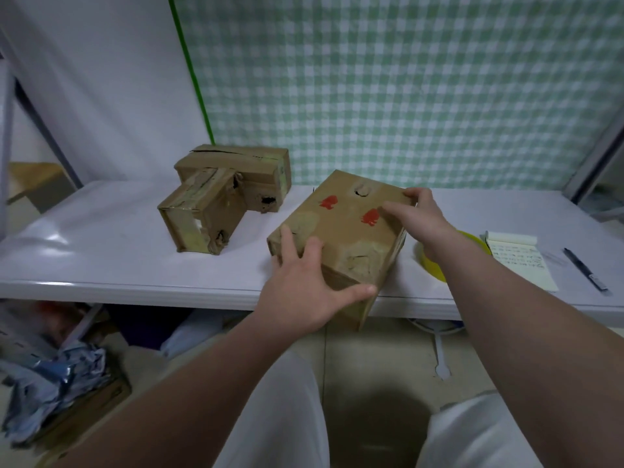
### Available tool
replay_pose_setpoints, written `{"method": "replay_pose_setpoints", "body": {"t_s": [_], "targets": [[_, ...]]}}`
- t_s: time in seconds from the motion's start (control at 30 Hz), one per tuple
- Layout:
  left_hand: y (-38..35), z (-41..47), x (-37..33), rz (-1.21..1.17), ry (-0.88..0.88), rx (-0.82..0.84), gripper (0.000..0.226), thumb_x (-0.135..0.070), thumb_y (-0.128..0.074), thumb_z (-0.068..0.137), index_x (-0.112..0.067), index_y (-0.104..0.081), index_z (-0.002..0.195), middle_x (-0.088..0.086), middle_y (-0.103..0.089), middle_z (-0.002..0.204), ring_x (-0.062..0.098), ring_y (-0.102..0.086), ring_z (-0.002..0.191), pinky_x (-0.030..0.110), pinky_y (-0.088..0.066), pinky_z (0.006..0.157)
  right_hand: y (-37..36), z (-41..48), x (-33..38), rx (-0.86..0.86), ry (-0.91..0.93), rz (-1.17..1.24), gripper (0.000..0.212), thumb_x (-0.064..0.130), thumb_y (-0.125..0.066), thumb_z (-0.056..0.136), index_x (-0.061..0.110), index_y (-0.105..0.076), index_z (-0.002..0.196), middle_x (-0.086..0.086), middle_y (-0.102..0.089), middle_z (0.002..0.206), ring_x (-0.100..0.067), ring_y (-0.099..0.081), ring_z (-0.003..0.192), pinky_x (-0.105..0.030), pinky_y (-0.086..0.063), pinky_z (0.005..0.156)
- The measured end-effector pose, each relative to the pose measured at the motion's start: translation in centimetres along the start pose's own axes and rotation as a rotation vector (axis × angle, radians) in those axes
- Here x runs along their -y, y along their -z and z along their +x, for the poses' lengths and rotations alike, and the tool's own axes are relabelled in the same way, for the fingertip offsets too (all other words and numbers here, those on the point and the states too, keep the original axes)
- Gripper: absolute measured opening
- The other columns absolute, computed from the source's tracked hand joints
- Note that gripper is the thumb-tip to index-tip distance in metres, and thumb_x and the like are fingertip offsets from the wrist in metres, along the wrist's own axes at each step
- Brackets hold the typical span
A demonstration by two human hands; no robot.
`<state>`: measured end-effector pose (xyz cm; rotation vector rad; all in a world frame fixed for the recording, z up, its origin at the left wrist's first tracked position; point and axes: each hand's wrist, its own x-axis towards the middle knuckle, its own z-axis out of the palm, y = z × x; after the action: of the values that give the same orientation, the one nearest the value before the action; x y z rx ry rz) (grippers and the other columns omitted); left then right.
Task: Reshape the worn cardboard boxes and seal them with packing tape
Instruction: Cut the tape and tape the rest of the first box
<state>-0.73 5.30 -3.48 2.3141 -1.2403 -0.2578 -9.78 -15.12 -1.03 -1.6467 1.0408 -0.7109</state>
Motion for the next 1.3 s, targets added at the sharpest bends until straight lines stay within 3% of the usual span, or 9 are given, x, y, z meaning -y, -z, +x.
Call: {"method": "replay_pose_setpoints", "body": {"t_s": [0.13, 0.3, 0.5, 0.67, 0.73, 0.9, 1.0, 1.13, 1.3], "targets": [[-0.5, -0.2, 0.2, -0.01, -0.057, 0.02, 0.102, -0.081, -0.062, 0.055, -0.03, -0.024, 0.135, -0.007, 0.012, 0.157, 0.034, -0.005, 0.145, 0.056, -0.028, 0.111, 0.5, 1.0, 0.3, -0.078, -0.001, -0.138, 0.063, 0.036, -0.067, 0.082, 0.027, -0.037, 0.136, -0.003, -0.036, 0.133, -0.022, -0.047, 0.107, -0.031, -0.04, 0.081], [1.5, 1.2, 1.7, -0.149, -0.15, 0.077, 0.075, -0.031, -0.072, 0.068, -0.04, -0.038, 0.134, -0.014, 0.0, 0.157, 0.03, 0.004, 0.146, 0.052, -0.021, 0.115, 1.5, 0.5, 0.3, -0.074, 0.097, -0.291, 0.037, 0.032, -0.056, 0.088, 0.029, -0.052, 0.124, -0.006, -0.052, 0.11, -0.022, -0.052, 0.094, -0.031, -0.04, 0.071], [4.4, 5.6, 4.1, 0.11, -0.18, -0.087, 0.061, -0.005, -0.063, 0.077, -0.028, -0.052, 0.133, -0.001, -0.044, 0.144, 0.019, -0.035, 0.134, 0.036, -0.017, 0.118, 1.4, -3.3, 1.0, 0.198, 0.068, -0.286, 0.033, 0.011, -0.049, 0.093, 0.032, -0.06, 0.116, 0.0, -0.052, 0.088, -0.017, -0.056, 0.072, -0.032, -0.054, 0.063], [3.7, 7.0, 3.1, 0.251, 0.026, -0.192, 0.049, -0.013, -0.042, 0.092, -0.033, -0.047, 0.137, 0.007, -0.038, 0.144, 0.037, -0.026, 0.133, 0.049, -0.03, 0.109, -0.2, -7.8, 2.1, 0.583, -0.024, -0.122, 0.033, 0.006, -0.05, 0.095, 0.024, -0.054, 0.123, -0.012, -0.053, 0.064, -0.022, -0.056, 0.054, -0.032, -0.054, 0.061], [3.0, 6.9, 1.8, 0.14, 0.01, -0.146, 0.05, -0.014, -0.041, 0.092, -0.033, -0.047, 0.138, 0.01, -0.037, 0.143, 0.036, -0.026, 0.132, 0.047, -0.028, 0.109, -0.7, -8.4, 2.6, 0.575, 0.028, -0.173, 0.023, 0.01, -0.052, 0.096, 0.022, -0.062, 0.113, -0.006, -0.057, 0.07, -0.019, -0.058, 0.059, -0.029, -0.053, 0.061], [1.5, 6.4, -0.9, 0.018, -0.067, -0.023, 0.048, -0.05, -0.044, 0.093, -0.034, -0.046, 0.138, 0.007, -0.028, 0.15, 0.031, -0.011, 0.142, 0.049, -0.011, 0.117, -0.5, -4.2, 1.9, 0.051, 0.33, -0.656, 0.028, 0.023, -0.053, 0.092, 0.03, -0.067, 0.115, 0.001, -0.052, 0.104, -0.02, -0.049, 0.106, -0.025, -0.038, 0.083], [0.5, 6.2, -1.9, 0.022, -0.099, -0.014, 0.068, -0.068, -0.051, 0.08, -0.029, -0.045, 0.135, 0.008, -0.028, 0.149, 0.033, -0.006, 0.143, 0.051, -0.008, 0.117, -0.2, -1.9, 1.2, 0.106, 0.265, -0.726, 0.035, 0.026, -0.048, 0.094, 0.032, -0.059, 0.126, -0.007, -0.041, 0.127, -0.028, -0.031, 0.127, -0.034, -0.029, 0.105], [-0.4, 6.5, -2.7, 0.03, -0.101, -0.04, 0.081, -0.076, -0.059, 0.066, -0.023, -0.044, 0.126, 0.009, -0.033, 0.14, 0.034, -0.008, 0.142, 0.05, -0.004, 0.118, -0.5, -0.3, 1.5, 0.211, 0.278, -0.761, 0.039, 0.021, -0.044, 0.092, 0.031, -0.058, 0.127, -0.007, -0.036, 0.142, -0.029, -0.026, 0.134, -0.038, -0.025, 0.112], [-0.5, 6.5, -2.8, 0.03, -0.116, -0.015, 0.063, -0.058, -0.061, 0.063, -0.026, -0.039, 0.113, 0.002, -0.035, 0.125, 0.032, -0.022, 0.131, 0.053, -0.032, 0.105, -1.5, 0.6, 2.0, 0.341, 0.283, -0.952, 0.052, 0.042, -0.031, 0.083, 0.039, -0.057, 0.128, -0.002, -0.034, 0.152, -0.026, -0.024, 0.14, -0.046, -0.023, 0.114]]}}
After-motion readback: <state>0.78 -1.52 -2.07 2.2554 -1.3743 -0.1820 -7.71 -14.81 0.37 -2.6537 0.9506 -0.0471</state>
